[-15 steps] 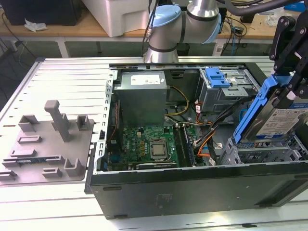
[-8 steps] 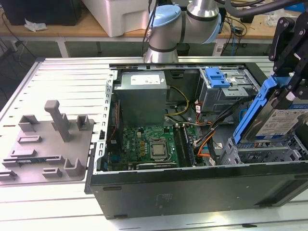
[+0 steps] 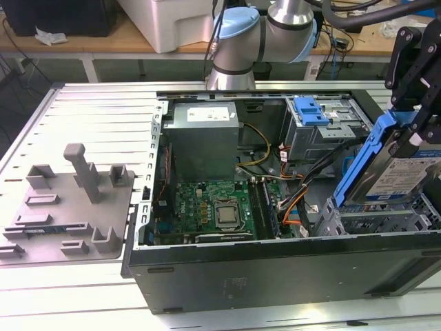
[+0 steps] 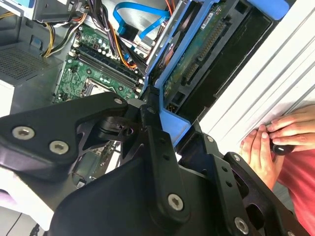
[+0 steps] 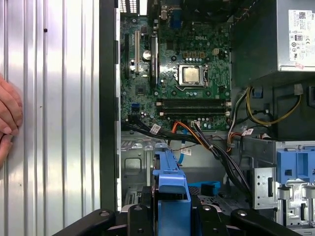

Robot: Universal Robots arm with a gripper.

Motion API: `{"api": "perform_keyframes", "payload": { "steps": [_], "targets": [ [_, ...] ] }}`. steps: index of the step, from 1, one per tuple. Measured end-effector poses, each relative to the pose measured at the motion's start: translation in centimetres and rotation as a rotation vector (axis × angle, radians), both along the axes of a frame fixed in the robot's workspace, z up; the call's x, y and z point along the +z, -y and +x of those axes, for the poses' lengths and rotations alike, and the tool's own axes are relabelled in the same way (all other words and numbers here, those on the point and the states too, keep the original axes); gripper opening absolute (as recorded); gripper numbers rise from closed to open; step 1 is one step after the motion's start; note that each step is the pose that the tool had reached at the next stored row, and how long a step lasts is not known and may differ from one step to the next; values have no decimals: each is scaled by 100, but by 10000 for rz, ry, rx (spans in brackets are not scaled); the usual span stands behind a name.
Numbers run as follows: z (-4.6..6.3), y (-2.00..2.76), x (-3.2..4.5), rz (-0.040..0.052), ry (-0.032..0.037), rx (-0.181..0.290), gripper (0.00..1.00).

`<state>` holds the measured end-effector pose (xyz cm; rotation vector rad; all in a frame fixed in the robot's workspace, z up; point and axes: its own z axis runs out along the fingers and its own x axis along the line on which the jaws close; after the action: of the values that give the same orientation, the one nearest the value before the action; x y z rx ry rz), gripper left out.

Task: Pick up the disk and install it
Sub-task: 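Insert the disk into the insertion slot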

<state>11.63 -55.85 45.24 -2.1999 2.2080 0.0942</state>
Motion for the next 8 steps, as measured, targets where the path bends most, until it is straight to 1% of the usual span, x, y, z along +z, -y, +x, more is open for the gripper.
{"api": "perform_keyframes", "payload": {
  "steps": [8],
  "targets": [
    [0, 0, -52, -1, 0, 1, 37]
  ]
}}
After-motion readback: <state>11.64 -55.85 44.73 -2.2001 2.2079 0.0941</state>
